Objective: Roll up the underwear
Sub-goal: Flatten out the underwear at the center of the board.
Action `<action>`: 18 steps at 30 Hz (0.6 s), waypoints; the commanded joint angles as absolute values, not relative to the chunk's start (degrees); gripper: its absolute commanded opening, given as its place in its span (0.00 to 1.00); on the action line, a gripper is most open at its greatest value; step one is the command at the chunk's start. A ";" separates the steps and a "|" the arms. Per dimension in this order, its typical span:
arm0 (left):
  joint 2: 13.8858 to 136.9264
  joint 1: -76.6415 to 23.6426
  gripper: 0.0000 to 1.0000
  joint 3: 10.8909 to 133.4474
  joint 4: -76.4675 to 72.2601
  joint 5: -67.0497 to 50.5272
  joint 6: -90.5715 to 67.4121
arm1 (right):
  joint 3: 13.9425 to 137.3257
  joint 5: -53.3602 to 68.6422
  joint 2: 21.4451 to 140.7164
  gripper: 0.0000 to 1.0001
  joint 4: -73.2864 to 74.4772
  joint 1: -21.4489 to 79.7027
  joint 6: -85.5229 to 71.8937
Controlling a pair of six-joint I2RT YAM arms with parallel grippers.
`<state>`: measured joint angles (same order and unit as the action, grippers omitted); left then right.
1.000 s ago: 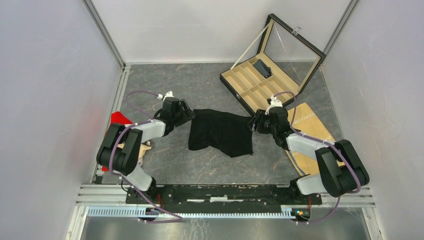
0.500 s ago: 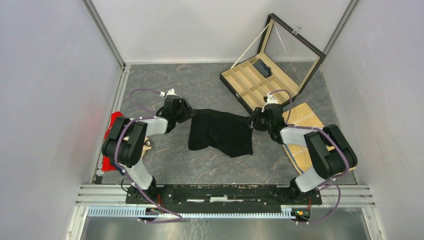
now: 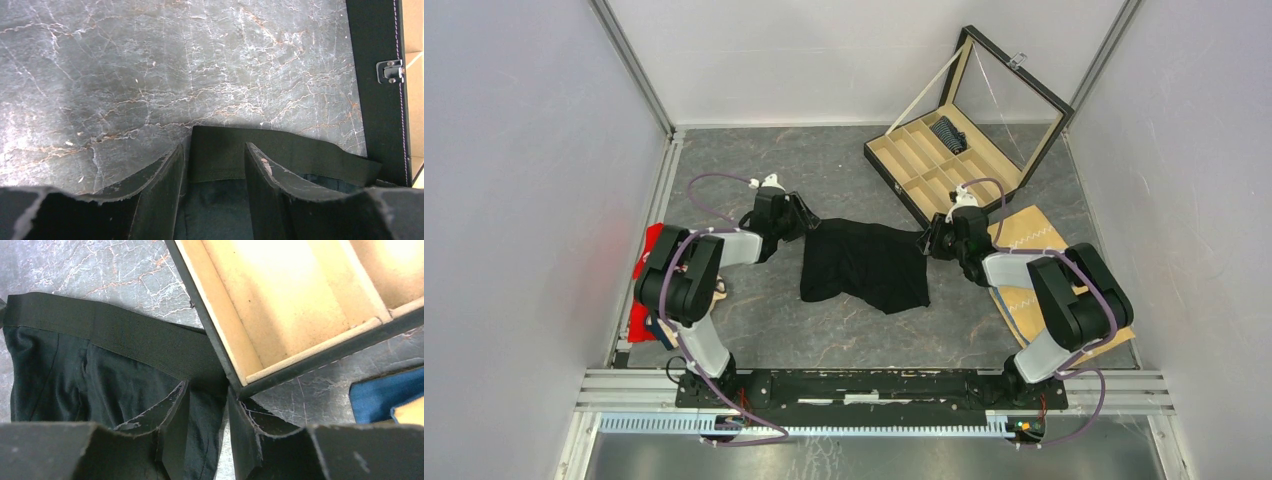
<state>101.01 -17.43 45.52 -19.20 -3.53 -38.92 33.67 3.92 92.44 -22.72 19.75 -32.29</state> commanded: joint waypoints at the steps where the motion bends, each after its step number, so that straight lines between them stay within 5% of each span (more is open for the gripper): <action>1: 103.88 -17.31 0.54 45.94 -17.41 -5.35 -35.29 | 35.77 3.69 94.54 0.38 -24.17 19.09 -31.49; 5: 104.30 -17.31 0.43 45.54 -18.48 -6.25 -35.07 | 35.69 3.27 94.66 0.28 -24.73 18.93 -30.89; 13: 101.36 -17.31 0.03 43.58 -21.86 -9.06 -34.54 | 33.18 6.12 90.16 0.00 -27.08 18.96 -28.59; 18: 90.36 -17.39 0.02 38.07 -24.09 -7.71 -35.23 | 29.77 5.72 79.01 0.00 -24.54 18.93 -27.05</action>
<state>99.79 -17.37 41.89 -21.74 -7.66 -37.08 31.46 5.52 88.47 -23.29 19.20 -29.54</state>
